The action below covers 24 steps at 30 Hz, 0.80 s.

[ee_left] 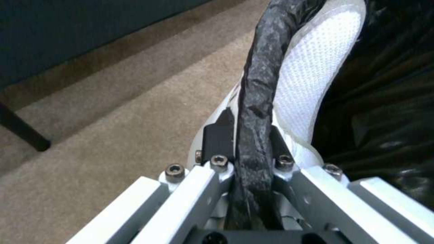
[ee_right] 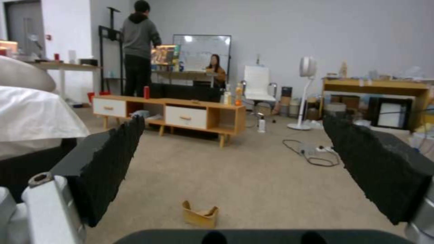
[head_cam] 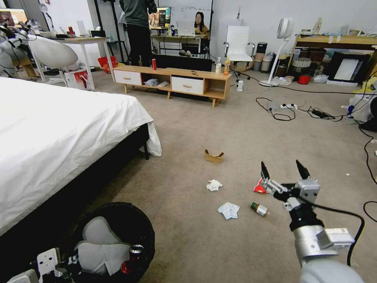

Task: Pick up the trash bin and place the garbage on the floor into it.

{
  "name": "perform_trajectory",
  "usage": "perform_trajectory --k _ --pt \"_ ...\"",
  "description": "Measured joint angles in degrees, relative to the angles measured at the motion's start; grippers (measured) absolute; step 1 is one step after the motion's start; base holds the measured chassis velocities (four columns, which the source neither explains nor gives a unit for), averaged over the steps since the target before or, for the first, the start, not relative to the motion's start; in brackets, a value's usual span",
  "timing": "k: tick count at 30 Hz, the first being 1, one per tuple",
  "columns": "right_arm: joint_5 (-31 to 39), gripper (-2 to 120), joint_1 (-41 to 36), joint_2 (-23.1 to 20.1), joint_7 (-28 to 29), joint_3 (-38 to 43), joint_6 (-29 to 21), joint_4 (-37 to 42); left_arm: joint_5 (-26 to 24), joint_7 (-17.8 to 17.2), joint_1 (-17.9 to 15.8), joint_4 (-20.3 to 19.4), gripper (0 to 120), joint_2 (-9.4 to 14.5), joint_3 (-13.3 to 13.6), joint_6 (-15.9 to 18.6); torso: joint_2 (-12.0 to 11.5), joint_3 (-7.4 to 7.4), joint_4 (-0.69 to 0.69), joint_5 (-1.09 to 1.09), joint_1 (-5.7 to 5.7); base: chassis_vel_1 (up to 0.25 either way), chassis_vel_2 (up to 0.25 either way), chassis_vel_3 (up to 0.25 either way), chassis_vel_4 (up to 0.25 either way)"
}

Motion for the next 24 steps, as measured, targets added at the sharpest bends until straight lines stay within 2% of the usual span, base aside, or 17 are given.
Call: perform_trajectory --k 12,24 --pt "-5.47 100 -1.35 4.94 -0.49 0.37 2.42 -2.31 -0.04 1.99 -1.0 0.75 3 -0.51 1.45 -0.28 0.0 0.0 0.0 0.0 0.0 0.0 0.0 0.0 0.0" --pt "-6.21 100 -1.5 5.23 -0.58 0.96 2.94 -2.55 0.8 2.09 -1.24 1.09 3 -0.79 2.16 -0.87 0.0 0.0 0.01 0.0 0.0 0.0 0.0 0.0 0.0"
